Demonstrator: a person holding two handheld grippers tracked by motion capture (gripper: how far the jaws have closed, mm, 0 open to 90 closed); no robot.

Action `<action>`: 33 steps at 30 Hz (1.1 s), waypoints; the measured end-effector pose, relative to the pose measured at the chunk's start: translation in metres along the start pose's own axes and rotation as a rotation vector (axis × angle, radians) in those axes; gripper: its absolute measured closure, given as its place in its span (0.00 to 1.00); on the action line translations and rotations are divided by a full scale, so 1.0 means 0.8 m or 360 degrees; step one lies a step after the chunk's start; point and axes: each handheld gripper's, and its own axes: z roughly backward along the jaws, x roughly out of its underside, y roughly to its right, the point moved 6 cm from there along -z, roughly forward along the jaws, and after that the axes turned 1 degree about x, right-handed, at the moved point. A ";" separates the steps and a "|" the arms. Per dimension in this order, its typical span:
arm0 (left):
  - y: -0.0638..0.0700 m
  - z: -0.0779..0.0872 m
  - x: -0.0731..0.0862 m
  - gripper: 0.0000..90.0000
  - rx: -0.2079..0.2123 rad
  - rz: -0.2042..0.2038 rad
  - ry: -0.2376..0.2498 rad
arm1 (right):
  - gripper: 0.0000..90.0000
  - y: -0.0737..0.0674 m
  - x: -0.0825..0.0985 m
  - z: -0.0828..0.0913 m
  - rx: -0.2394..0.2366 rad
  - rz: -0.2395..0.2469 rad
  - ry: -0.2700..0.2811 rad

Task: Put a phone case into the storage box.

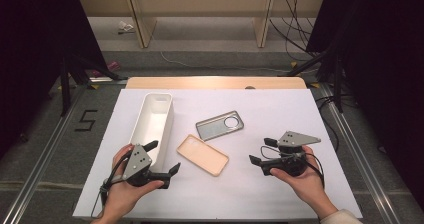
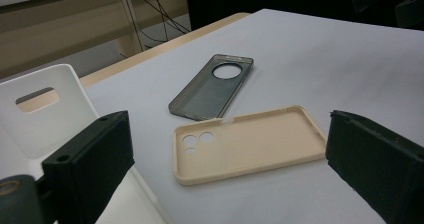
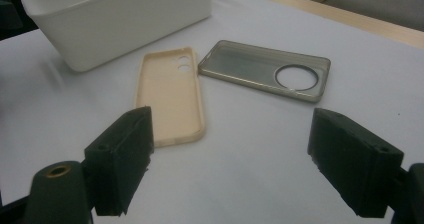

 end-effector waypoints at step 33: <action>0.000 0.003 -0.001 0.06 0.0013 0.0008 0.0020 | 1.00 -0.009 -0.082 -0.208 -0.0010 0.0053 -0.0577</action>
